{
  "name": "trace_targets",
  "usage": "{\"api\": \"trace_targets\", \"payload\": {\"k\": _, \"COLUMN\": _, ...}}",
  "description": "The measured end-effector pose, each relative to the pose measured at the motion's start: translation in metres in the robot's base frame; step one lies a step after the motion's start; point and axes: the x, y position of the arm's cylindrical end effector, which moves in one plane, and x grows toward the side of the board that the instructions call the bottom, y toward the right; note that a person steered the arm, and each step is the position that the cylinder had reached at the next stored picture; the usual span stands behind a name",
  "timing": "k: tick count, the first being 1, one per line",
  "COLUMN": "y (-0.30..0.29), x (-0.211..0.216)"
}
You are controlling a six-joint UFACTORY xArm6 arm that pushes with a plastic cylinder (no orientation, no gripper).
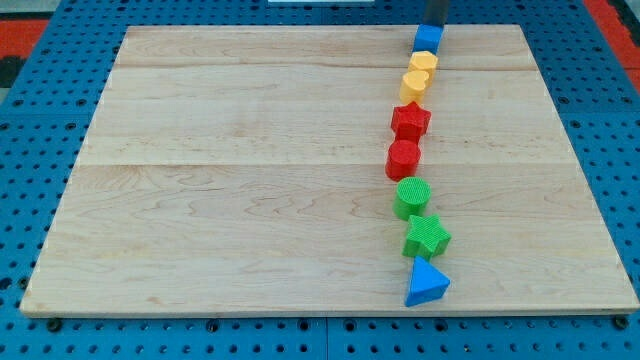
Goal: Point your arm to the blue triangle
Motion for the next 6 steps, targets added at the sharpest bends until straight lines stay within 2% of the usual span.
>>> {"api": "trace_targets", "payload": {"k": 2, "y": 0.006, "x": 0.000}}
{"api": "trace_targets", "payload": {"k": 3, "y": 0.069, "x": -0.002}}
{"api": "trace_targets", "payload": {"k": 5, "y": 0.136, "x": -0.002}}
{"api": "trace_targets", "payload": {"k": 6, "y": 0.154, "x": 0.028}}
